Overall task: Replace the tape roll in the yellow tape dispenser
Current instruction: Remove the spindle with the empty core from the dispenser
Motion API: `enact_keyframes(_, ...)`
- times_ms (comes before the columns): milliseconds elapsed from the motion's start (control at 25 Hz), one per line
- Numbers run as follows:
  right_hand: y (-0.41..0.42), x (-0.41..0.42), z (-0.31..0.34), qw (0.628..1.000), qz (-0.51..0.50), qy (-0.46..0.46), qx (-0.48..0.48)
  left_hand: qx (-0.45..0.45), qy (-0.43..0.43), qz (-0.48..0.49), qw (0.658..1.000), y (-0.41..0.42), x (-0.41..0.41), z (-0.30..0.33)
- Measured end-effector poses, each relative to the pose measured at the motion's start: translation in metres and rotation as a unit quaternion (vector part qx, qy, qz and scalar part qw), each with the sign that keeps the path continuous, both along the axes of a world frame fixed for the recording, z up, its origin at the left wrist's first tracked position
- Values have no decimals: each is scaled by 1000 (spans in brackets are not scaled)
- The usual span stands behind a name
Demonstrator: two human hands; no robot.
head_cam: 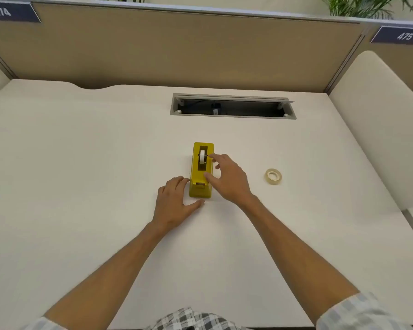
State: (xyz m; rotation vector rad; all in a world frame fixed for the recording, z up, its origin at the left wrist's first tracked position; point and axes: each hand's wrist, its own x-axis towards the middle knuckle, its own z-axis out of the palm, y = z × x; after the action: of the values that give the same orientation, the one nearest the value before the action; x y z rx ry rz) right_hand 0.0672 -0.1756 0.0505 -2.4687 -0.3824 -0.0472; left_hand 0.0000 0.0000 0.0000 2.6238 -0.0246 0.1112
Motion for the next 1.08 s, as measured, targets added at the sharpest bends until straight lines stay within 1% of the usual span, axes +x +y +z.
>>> enact_keyframes(200, 12, 21, 5, 999, -12, 9, -48, 12, -14, 18, 1000, -7, 9, 0)
enact_keyframes(320, 14, 27, 6, 997, 5, 0, -72, 13, -26, 20, 999, -10, 11, -1)
enact_keyframes(600, 18, 36, 9, 993, 16, -2, -114, 38, -21, 8, 999, -8, 11, -7)
enact_keyframes(1080, 21, 45, 13, 992, 22, -17, -123, 59, -15, 5, 998, -8, 11, -10)
